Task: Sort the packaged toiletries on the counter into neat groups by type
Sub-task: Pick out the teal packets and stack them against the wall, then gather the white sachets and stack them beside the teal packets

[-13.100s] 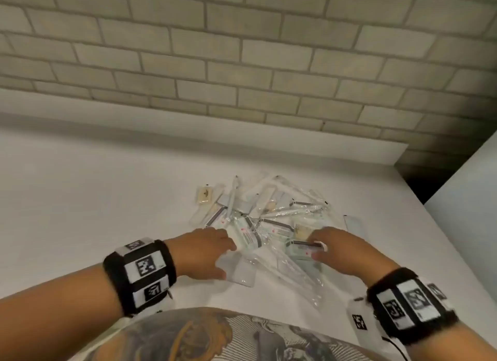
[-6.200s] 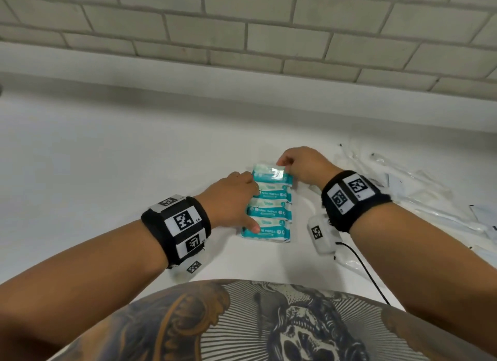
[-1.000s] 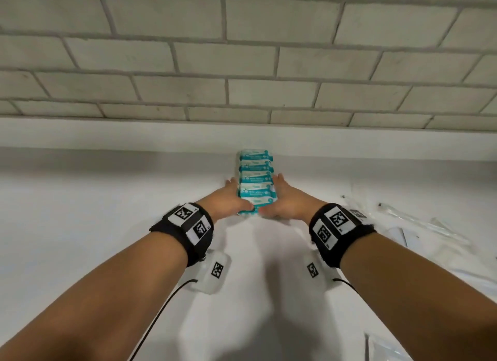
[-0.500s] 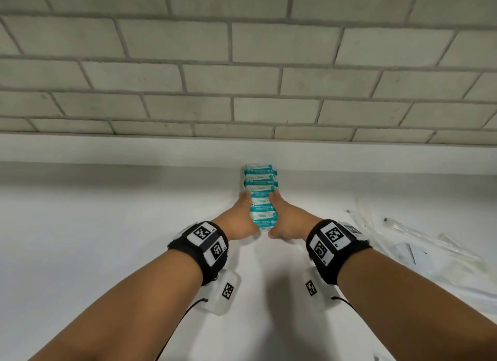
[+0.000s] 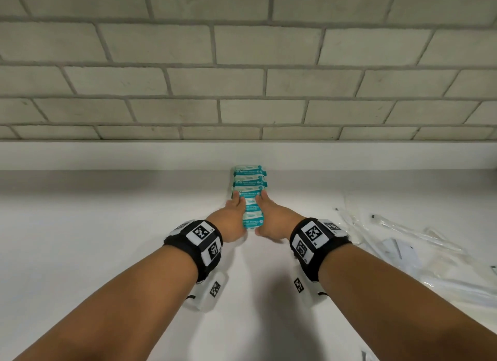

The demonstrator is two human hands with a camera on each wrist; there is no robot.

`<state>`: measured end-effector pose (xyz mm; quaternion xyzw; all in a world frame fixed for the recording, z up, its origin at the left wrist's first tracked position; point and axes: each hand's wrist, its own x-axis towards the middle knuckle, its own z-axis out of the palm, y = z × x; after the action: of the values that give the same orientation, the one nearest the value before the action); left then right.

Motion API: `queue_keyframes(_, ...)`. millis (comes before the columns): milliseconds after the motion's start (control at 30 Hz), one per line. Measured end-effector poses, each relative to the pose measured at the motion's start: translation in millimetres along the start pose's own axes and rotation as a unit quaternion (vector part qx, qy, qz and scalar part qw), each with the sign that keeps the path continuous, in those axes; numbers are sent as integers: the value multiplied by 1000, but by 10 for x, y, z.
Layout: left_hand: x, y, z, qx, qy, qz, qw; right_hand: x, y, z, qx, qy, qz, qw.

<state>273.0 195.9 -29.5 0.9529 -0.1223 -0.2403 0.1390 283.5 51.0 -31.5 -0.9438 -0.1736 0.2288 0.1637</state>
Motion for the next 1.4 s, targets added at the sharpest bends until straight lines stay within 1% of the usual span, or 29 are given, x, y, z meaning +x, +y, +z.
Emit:
queue_keyframes(100, -54, 7, 12, 5, 6, -25, 1000, -267, -23, -143, 19, -15, -22, 999)
queue_keyframes(133, -87, 23, 20, 6, 18, -30, 999, -400, -6, -228, 27, -27, -12, 999)
queue_keyframes(167, -124, 54, 27, 11, 32, -31, 999, -532, 51, -310, 45, -23, -1, 999)
queue_keyframes(233, -225, 162, 39, 28, 59, -22, 998, -789, 278, -416, 64, 2, 28, 998)
queue_keyframes(267, -278, 238, 52, 33, 65, -16, 997, -926, 437, -456, 56, 13, 40, 998)
queue_keyframes(300, -331, 325, 72, 35, 65, -9, 997, -1064, 619, -486, 36, 22, 57, 997)
queue_keyframes(400, -453, 666, 179, 47, 39, 26, 998, -1558, 1121, -592, -37, 39, 153, 987)
queue_keyframes(433, -491, 821, 234, 54, 23, 41, 997, -1740, 1253, -583, -65, 32, 184, 980)
queue_keyframes(467, -505, 936, 270, 61, 6, 55, 997, -1842, 1340, -548, -91, 9, 200, 976)
queue_keyframes(500, -527, 1088, 329, 69, -7, 71, 995, -1967, 1422, -470, -107, -19, 202, 973)
queue_keyframes(533, -542, 1228, 392, 76, -18, 89, 993, -2076, 1472, -373, -106, -43, 188, 975)
queue_keyframes(567, -556, 1363, 470, 83, -31, 107, 990, -2188, 1498, -269, -83, -58, 168, 981)
queue_keyframes(667, -604, 1699, 711, 108, -70, 150, 980, -2483, 1561, -35, -15, -46, 78, 996)
queue_keyframes(700, -624, 1781, 784, 124, -77, 162, 976, -2562, 1605, 16, 4, -37, 62, 997)
queue_keyframes(767, -684, 1916, 880, 169, -78, 179, 966, -2704, 1724, 63, 30, -32, 56, 997)
queue_keyframes(833, -728, 1990, 928, 188, -71, 163, 966, -2830, 1854, 29, 25, -27, 77, 996)
queue_keyframes(900, -748, 2018, 944, 193, -46, 135, 971, -2922, 1984, -59, 1, -17, 109, 994)
queue_keyframes(933, -762, 2049, 943, 217, -23, 123, 968, -2962, 2055, -111, -13, -16, 124, 992)
queue_keyframes(1000, -772, 2130, 942, 293, 27, 94, 951, -2996, 2169, -193, -30, -9, 137, 990)
queue_keyframes(1033, -763, 2189, 943, 318, 49, 82, 943, -2983, 2212, -222, -39, 3, 132, 990)
queue_keyframes(1100, -706, 2318, 980, 314, 92, 79, 942, -2906, 2206, -270, -63, 30, 99, 993)
queue_keyframes(1167, -619, 2426, 1040, 274, 118, 84, 951, -2775, 2108, -286, -85, 41, 52, 994)
queue_keyframes(1200, -579, 2459, 1070, 251, 123, 73, 957, -2695, 2050, -275, -95, 31, 29, 995)
queue_keyframes(1267, -530, 2474, 1118, 209, 121, 21, 970, -2551, 1962, -229, -119, 1, -6, 993)
queue_keyframes(1333, -520, 2427, 1140, 178, 117, -37, 976, -2432, 1955, -169, -136, -21, -17, 990)
queue_keyframes(1400, -537, 2347, 1149, 158, 115, -76, 978, -2345, 1997, -127, -153, 3, -27, 988)
